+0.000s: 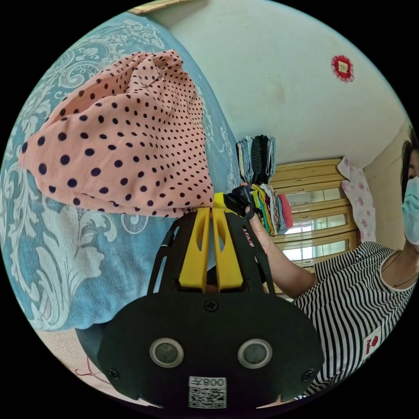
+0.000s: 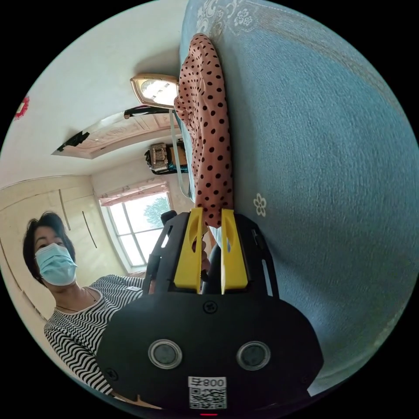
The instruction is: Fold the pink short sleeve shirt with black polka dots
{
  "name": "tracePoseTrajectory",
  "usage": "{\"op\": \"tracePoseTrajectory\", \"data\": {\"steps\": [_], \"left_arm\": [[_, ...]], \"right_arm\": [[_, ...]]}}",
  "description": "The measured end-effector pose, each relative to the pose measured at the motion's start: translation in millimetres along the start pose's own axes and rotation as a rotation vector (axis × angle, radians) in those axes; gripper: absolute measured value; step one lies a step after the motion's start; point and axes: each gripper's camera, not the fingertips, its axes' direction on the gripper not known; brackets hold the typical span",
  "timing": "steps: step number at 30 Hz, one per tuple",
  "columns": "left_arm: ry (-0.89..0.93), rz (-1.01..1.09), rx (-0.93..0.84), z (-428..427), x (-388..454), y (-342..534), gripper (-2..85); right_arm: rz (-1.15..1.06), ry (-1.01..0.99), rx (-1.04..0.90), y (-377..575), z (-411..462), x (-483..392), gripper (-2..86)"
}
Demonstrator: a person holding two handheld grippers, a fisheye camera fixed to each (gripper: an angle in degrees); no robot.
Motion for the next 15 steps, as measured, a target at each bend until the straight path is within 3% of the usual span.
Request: {"op": "tracePoseTrajectory", "data": {"steps": [15], "left_arm": [[0.068, -0.089, 0.051, -21.5, -34.6, 31.2, 1.5]], "right_arm": [[0.001, -0.019, 0.020, 48.1, -2.1, 46.3, 2.7]]}}
